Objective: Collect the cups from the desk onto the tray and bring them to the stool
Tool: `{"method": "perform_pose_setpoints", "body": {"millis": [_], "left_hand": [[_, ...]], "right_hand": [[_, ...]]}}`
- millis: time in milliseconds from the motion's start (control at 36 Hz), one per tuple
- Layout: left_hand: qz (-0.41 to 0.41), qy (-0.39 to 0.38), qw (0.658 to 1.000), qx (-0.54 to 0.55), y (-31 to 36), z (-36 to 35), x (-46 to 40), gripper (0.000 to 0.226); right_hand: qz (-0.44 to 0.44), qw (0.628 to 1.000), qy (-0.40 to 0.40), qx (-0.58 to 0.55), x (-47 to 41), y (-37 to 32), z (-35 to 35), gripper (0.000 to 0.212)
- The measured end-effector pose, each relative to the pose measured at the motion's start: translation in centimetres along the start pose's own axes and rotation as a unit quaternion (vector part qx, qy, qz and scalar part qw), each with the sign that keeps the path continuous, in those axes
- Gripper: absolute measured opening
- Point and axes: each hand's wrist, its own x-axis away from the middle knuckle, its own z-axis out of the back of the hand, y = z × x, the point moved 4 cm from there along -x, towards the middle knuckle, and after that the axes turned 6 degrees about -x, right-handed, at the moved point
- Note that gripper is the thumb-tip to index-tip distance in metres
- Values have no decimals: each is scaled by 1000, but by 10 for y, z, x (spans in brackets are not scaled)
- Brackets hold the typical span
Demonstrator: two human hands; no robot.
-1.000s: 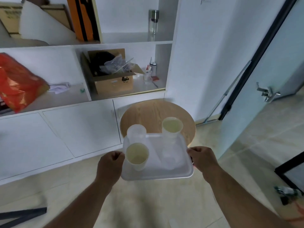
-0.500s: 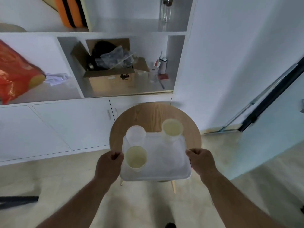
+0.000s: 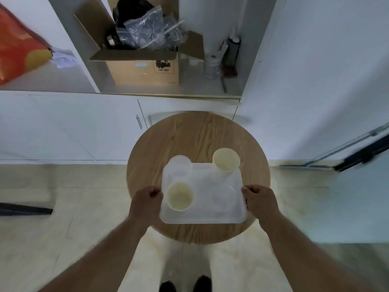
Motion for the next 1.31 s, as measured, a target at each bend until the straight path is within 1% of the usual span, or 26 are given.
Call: {"method": "perform_pose_setpoints", "body": {"millis": [111, 250, 389, 667, 806, 972, 1194, 1306], "left_hand": [[18, -2, 1000, -12, -5, -14, -23, 19], [22, 7, 999, -25, -14, -30, -46, 19], [23, 16, 998, -47, -17, -40, -64, 19], [13, 7, 996, -86, -22, -50, -84, 20], [13, 8, 996, -83, -27, -56, -91, 21], [11, 6, 996, -84, -32, -60, -97, 19], [7, 5, 996, -86, -35, -62, -102, 20], [4, 4, 996, -86, -37, -63, -104, 20]], "right_hand": [[-10, 1000, -14, 26, -26, 5, -10, 20], [-21, 996, -37, 75, -57, 16, -24, 22], [-12, 993, -45, 113, -80, 26, -36, 24], [-14, 991, -47, 123, -96, 30, -44, 20], [-15, 993, -48, 111, -100, 35, -46, 20], [0, 992, -50, 116, -101, 35, -47, 26], [-1, 992, -44, 121, -104, 40, -50, 23], [6, 993, -42, 112, -104, 44, -52, 32]]}}
